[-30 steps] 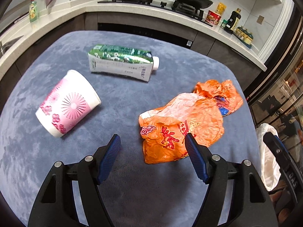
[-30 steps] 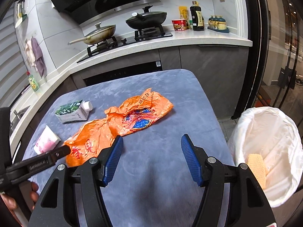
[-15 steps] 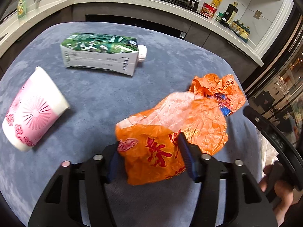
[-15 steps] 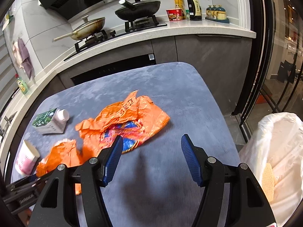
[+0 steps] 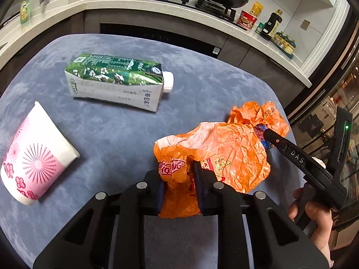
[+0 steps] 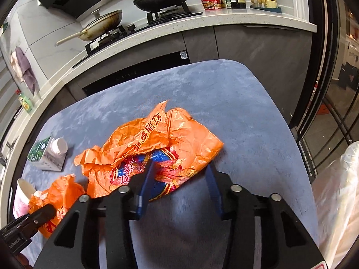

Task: Collect trash
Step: 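Grasp an orange plastic bag with each tool, then carry both orange plastic bags over the bin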

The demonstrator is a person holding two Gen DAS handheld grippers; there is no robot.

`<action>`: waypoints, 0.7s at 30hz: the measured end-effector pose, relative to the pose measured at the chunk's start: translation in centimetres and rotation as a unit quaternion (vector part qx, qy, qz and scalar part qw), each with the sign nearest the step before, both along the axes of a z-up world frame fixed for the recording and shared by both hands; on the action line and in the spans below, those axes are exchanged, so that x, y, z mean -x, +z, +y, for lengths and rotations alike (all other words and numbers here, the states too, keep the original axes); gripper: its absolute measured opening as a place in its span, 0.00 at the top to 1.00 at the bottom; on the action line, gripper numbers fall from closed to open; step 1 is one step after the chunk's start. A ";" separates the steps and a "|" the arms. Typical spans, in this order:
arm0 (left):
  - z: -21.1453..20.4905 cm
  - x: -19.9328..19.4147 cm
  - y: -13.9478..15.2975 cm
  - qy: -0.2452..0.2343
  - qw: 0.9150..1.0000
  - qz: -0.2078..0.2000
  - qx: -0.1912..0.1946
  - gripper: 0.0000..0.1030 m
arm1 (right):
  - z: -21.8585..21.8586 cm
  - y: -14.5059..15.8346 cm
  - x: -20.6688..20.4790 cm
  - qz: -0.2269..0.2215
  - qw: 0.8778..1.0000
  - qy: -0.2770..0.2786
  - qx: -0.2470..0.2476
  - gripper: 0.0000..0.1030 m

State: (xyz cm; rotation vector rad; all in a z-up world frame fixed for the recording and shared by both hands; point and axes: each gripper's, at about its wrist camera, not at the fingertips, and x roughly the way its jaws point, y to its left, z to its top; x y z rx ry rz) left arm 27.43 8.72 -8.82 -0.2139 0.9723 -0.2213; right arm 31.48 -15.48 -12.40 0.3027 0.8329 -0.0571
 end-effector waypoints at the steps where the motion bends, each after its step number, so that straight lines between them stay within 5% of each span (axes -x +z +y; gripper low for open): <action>1: 0.1 -0.1 0.1 0.001 1.000 -0.001 0.000 0.80 | 0.0 0.0 -0.1 -0.001 1.000 0.001 -0.002 0.73; 3: 0.2 -0.2 0.2 0.004 1.000 -0.002 0.001 0.80 | 0.0 0.1 -0.2 0.000 1.000 0.001 -0.003 0.87; 6: 0.3 -0.1 0.5 0.005 1.000 -0.004 0.001 0.81 | -0.1 0.6 0.3 -0.009 1.000 0.000 -0.007 0.92; 21: -1.4 3.1 6.1 -0.008 0.999 -0.053 0.003 0.83 | -2.7 8.5 8.0 -0.092 0.995 -0.036 0.009 0.96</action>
